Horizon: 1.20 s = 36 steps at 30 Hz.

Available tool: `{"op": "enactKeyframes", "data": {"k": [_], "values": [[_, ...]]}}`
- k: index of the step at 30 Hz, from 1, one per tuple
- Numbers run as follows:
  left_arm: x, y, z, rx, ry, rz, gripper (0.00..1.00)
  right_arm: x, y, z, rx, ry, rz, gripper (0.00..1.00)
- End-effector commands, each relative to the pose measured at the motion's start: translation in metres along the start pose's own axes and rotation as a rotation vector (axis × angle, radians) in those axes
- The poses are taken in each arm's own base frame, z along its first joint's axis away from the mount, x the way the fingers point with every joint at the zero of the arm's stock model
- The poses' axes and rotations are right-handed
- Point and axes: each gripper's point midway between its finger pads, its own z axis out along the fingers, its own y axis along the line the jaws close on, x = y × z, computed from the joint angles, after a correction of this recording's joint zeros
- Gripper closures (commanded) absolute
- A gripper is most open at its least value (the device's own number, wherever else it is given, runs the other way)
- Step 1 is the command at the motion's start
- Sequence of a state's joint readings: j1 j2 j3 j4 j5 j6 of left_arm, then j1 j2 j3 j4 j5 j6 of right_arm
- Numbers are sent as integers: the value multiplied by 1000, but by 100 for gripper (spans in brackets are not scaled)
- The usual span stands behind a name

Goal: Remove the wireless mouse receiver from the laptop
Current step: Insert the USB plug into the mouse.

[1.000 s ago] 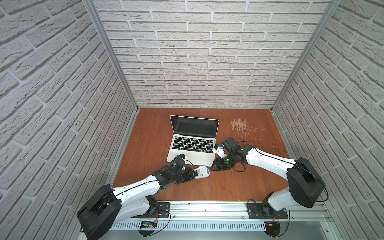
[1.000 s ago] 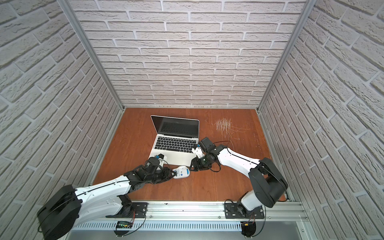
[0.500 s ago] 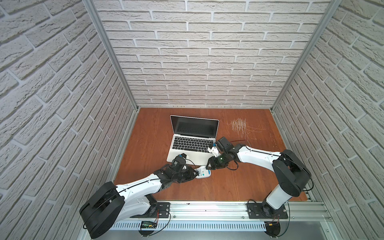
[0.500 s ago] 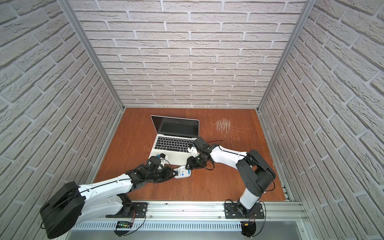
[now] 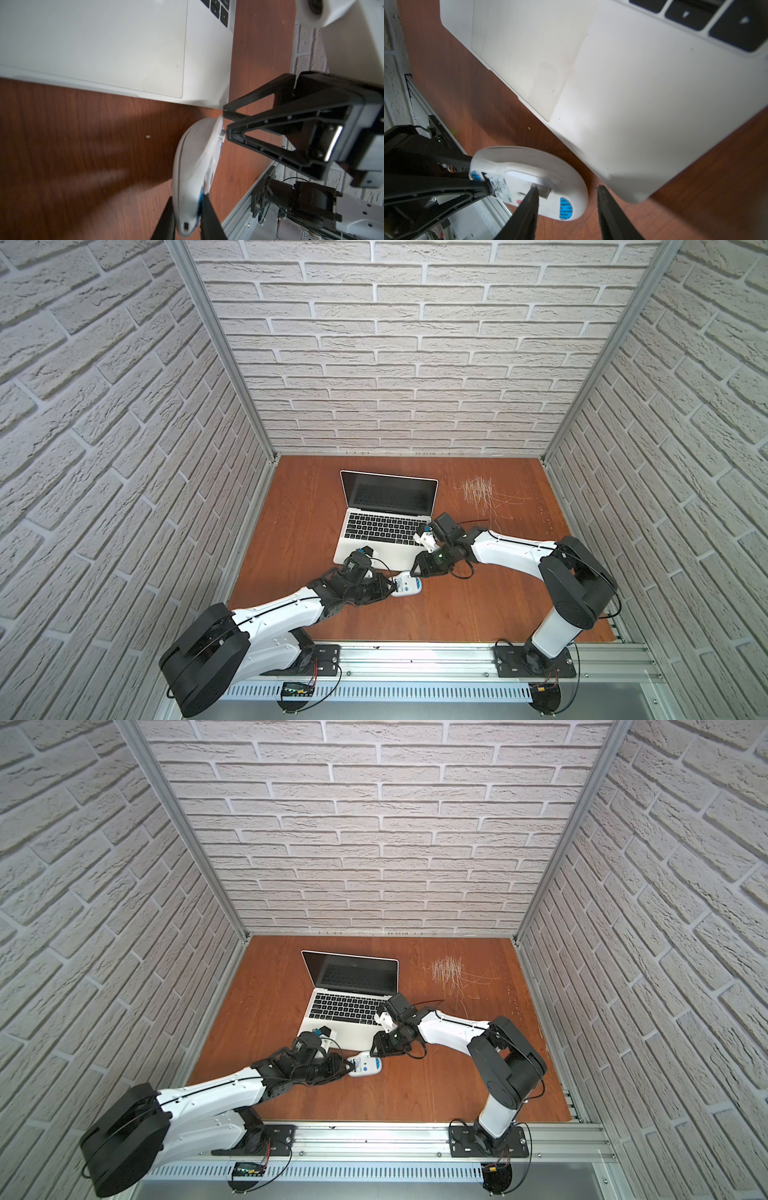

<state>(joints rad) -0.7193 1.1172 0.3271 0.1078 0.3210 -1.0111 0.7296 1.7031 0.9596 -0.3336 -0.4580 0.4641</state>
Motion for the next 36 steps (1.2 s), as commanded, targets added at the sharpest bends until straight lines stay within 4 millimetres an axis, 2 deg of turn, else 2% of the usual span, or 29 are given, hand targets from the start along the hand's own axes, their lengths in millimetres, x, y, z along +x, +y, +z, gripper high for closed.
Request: {"op": "enactKeyframes", "data": {"k": [1,11,23,36], "values": [[21,46,-1,-166,64,-36,100,5,-8,8,22,8,-3,52],[21,47,-1,-170,67,-34,100,11,-18,17,45,24,12,52],[23,49,-1,-178,75,-25,100,1,-8,9,33,11,35,50],[23,48,-2,-176,75,-20,100,11,-20,19,73,60,55,59]]}}
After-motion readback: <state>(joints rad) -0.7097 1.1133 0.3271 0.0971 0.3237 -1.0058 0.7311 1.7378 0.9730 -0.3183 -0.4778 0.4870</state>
